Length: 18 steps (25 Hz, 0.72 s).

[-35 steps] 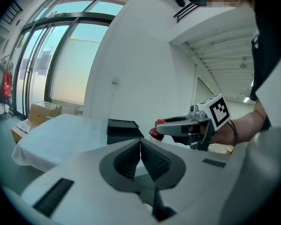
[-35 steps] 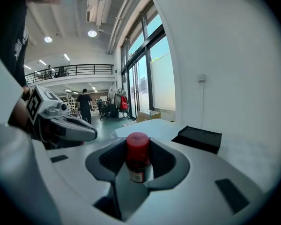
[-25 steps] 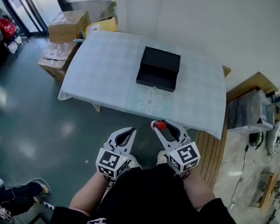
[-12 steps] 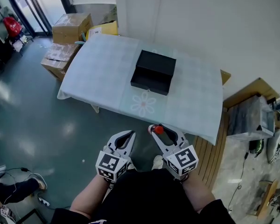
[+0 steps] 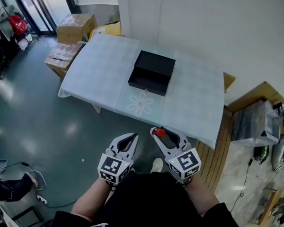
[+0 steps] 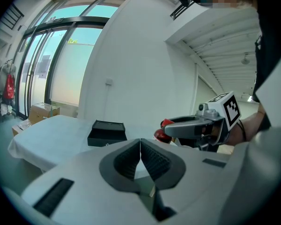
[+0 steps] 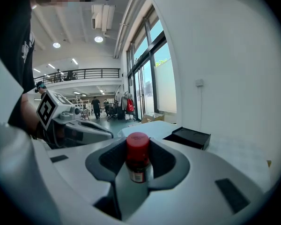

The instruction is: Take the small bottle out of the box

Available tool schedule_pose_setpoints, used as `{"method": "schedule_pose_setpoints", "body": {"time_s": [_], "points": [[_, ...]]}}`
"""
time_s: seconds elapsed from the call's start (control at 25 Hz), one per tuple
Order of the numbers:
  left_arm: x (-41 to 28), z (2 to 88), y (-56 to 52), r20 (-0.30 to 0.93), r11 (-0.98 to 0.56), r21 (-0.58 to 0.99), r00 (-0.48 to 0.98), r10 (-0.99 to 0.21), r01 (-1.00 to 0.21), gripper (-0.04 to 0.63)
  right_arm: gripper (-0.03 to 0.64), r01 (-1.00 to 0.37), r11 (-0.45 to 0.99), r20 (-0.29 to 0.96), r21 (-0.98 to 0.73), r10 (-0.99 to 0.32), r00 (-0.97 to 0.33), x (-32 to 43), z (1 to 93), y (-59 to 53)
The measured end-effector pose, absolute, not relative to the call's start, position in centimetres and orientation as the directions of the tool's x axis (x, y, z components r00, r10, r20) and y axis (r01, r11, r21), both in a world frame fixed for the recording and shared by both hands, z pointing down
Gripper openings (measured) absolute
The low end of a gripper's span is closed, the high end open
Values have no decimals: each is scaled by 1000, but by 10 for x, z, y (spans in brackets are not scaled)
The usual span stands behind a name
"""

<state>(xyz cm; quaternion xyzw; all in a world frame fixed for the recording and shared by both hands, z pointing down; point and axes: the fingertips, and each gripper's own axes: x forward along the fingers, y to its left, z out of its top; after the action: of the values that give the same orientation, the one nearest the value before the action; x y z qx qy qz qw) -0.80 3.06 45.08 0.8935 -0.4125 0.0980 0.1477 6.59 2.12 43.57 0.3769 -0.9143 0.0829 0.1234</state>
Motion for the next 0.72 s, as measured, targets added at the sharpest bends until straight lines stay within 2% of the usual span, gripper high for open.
{"method": "schedule_pose_setpoints", "body": {"time_s": [0.72], "points": [[34, 451, 43, 293, -614, 158, 630, -719, -774, 29, 161, -676, 734, 279, -58, -638, -717, 100, 437, 36]]}}
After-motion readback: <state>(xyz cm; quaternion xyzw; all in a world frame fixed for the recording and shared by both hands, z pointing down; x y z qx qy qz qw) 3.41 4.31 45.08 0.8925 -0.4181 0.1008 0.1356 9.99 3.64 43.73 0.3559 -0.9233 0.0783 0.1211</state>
